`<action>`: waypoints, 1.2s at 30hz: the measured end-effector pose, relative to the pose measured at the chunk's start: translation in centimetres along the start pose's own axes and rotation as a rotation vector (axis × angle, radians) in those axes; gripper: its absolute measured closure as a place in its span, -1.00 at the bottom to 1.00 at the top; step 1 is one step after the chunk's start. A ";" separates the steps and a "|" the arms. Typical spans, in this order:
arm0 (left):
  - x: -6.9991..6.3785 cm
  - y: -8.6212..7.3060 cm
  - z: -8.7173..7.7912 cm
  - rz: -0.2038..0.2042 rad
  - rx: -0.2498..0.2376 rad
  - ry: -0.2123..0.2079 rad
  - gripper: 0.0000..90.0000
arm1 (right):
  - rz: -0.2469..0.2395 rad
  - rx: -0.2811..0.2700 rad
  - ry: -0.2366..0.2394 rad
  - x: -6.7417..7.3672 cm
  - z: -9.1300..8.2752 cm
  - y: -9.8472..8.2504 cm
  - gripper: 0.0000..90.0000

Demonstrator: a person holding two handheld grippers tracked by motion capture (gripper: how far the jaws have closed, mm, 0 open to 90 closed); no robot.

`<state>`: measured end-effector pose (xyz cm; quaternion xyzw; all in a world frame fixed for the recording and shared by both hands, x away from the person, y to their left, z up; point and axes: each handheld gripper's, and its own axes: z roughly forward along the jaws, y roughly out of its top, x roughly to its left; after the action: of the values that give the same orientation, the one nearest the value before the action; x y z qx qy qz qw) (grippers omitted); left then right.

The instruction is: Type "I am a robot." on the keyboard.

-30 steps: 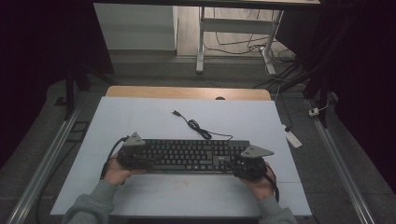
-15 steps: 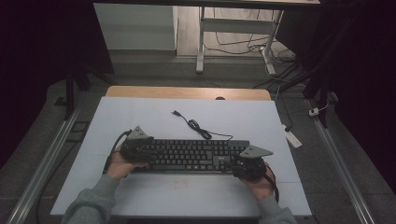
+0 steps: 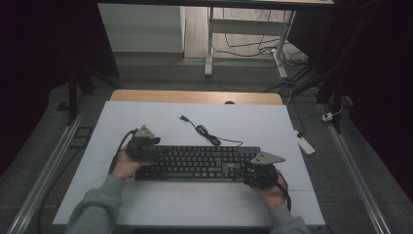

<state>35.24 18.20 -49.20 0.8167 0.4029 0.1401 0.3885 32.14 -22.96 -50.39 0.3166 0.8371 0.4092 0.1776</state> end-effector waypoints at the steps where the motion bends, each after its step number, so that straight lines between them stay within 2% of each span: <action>1: 0.0 0.0 0.1 0.001 0.006 -0.002 0.03 | 0.000 0.000 -0.001 0.0 0.0 0.0 0.11; 6: 0.0 -0.3 0.4 0.025 0.038 -0.010 0.31 | 0.001 -0.001 -0.003 0.0 -0.1 0.0 0.11; 11: -0.2 -0.8 0.7 0.051 0.083 -0.026 0.69 | 0.003 -0.008 -0.003 0.0 -0.2 0.0 0.11; 16: -0.4 -1.0 1.0 0.067 0.103 -0.048 0.97 | 0.008 -0.008 -0.007 -0.1 -0.2 0.0 0.11; 24: -1.0 -1.0 1.7 0.088 0.125 -0.057 0.98 | 0.006 0.002 -0.020 -0.1 -0.2 0.0 0.11; 34: -1.3 -1.1 2.1 0.090 0.133 -0.049 0.98 | 0.005 0.002 -0.020 -0.1 -0.2 0.0 0.11; 35: -1.2 -1.1 2.1 0.090 0.134 -0.049 0.98 | 0.006 -0.001 -0.008 -0.1 -0.2 0.0 0.11; 36: -1.2 -1.1 2.2 0.087 0.135 -0.049 0.98 | 0.004 0.003 -0.020 -0.1 -0.2 0.0 0.11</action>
<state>35.00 16.56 -51.37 0.8610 0.3659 0.1096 0.3358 32.11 -23.12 -50.28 0.3227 0.8351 0.4052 0.1849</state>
